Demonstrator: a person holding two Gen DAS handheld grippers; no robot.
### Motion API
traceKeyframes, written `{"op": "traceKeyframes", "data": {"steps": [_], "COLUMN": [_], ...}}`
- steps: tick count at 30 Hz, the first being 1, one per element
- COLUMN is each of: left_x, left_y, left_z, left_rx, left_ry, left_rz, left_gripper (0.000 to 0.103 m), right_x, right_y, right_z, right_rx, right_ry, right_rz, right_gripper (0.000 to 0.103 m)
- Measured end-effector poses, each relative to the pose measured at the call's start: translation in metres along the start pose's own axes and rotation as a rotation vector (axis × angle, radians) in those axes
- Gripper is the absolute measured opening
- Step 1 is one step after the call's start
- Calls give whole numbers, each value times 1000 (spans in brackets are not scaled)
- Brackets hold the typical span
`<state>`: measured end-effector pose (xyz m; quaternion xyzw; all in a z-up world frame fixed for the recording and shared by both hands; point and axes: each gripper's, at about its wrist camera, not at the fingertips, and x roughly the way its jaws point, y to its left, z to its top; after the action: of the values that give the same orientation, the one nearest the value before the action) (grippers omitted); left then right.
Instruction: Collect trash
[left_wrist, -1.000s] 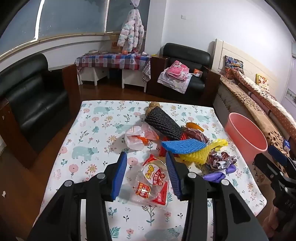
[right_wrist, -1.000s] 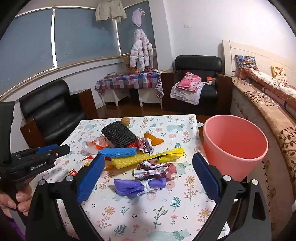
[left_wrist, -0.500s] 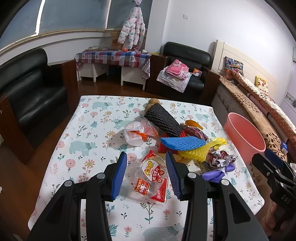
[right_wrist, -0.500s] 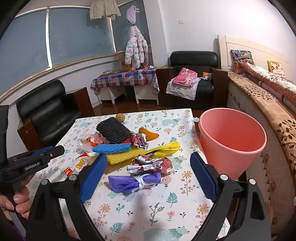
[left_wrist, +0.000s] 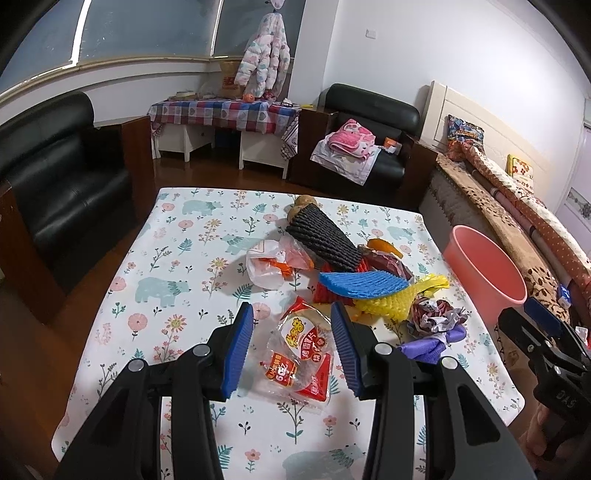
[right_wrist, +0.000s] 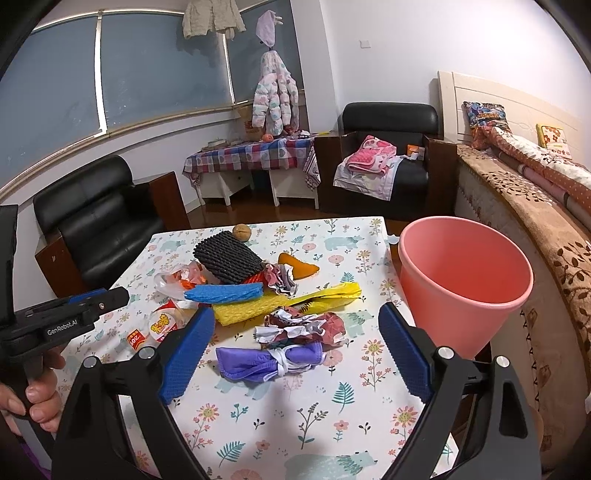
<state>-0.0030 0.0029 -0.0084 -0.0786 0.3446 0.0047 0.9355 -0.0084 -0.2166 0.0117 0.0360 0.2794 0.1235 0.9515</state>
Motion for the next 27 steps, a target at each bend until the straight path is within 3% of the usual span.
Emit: {"op": "traceKeyframes", "data": {"steps": [27], "left_x": [-5], "left_y": [-10], "left_z": [-2], "left_rx": [33], "left_ry": [-2], "left_rz": [-34], "left_gripper": [45], "right_x": [-4], "right_y": [-3], "right_z": [-1], "right_rx": [-3], "right_ry": [-1], "right_rz": [12], "right_gripper": [86]}}
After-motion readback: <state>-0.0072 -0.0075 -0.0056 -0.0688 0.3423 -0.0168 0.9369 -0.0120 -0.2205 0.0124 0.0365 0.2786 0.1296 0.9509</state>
